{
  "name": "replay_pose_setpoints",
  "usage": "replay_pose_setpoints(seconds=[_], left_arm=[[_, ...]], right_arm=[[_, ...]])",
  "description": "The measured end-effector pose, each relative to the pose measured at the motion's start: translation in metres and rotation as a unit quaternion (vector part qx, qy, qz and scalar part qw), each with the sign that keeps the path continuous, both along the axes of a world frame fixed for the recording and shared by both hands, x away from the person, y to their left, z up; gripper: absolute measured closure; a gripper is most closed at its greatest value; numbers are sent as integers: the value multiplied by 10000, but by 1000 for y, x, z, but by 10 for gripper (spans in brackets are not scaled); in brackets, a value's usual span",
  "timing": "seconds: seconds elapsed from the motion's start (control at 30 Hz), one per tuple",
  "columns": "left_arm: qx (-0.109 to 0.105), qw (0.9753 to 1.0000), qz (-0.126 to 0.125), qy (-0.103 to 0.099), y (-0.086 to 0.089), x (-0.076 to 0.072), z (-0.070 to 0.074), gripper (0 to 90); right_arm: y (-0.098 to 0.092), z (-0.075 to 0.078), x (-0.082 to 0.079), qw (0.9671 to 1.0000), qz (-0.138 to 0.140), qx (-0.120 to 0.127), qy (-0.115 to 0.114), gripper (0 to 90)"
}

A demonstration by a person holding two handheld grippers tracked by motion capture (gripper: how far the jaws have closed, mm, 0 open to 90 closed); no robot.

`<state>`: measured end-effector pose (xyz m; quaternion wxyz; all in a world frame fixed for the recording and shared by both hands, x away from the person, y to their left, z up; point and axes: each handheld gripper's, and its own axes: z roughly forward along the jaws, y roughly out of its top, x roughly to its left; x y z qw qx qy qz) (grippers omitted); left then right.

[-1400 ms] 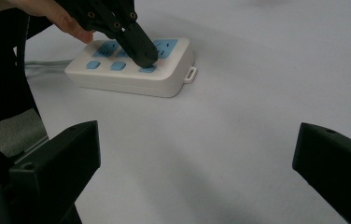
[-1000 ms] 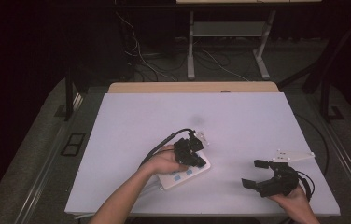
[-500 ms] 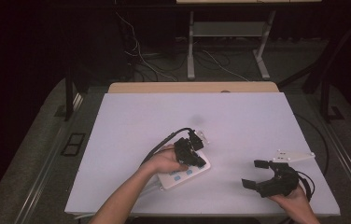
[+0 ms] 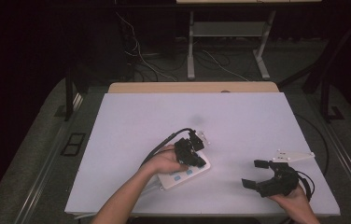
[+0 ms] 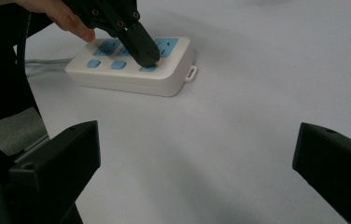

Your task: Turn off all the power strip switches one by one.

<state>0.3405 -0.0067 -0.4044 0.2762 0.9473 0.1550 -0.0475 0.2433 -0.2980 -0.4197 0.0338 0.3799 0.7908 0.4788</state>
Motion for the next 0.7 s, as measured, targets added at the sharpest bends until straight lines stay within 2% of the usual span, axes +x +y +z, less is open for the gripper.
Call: replay_pose_setpoints(seconds=[0.07,0.1,0.17,0.27,0.7], left_arm=[[5,10000,-15,-11,0,0,1,890],[-103,9999,1,30,1,1,3,890],[-15,10000,48,-83,2,1,4,889],[-18,9999,65,-77,5,1,5,889],[-316,9992,117,-197,15,-3,18,889]], right_arm=[[0,0,0,10000,4,2,-3,5],[0,0,0,10000,5,3,1,5],[-1,0,1,10000,-5,12,-2,5],[-1,0,1,10000,-18,12,-4,5],[-2,0,1,10000,-31,13,-9,5]])
